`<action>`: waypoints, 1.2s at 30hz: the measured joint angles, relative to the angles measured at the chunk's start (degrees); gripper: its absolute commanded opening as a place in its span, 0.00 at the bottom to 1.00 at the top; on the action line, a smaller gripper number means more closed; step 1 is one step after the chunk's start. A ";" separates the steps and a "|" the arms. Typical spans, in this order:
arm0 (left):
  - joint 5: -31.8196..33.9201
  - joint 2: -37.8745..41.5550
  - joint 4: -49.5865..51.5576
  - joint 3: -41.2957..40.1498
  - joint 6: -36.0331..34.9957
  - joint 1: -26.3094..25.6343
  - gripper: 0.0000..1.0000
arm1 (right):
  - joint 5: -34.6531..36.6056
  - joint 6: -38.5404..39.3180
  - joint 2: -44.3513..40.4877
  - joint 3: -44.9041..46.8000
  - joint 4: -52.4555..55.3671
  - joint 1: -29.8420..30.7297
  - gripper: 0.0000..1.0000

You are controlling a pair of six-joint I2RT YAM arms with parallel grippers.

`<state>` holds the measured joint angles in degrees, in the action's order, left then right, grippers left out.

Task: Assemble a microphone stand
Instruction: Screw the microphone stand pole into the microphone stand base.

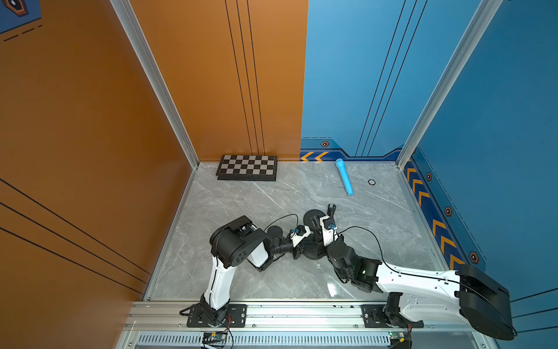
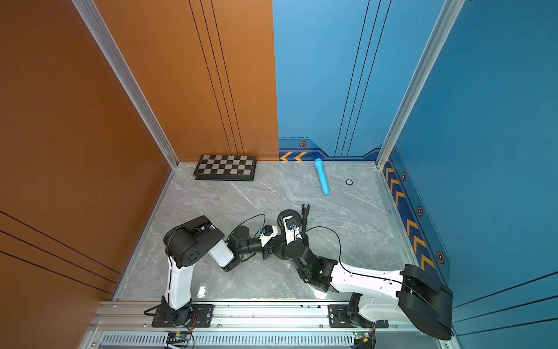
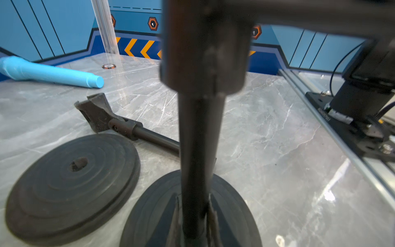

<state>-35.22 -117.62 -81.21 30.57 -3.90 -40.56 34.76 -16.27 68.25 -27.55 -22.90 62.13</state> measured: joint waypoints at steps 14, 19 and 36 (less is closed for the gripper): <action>-1.84 -1.51 -2.40 -0.11 -2.58 0.42 0.00 | -51.84 22.88 -9.31 0.39 13.20 -23.17 0.51; -2.34 -2.10 -3.43 -0.11 -3.58 0.44 0.00 | -63.54 29.33 -3.56 -3.56 14.99 -28.68 0.49; -4.13 -2.51 -4.07 -0.28 -2.80 1.14 0.23 | -63.32 31.76 0.96 -4.81 8.17 -27.39 0.00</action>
<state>-39.35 -120.14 -85.27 30.28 -6.70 -39.42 -28.56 15.49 69.21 -32.36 -14.72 34.74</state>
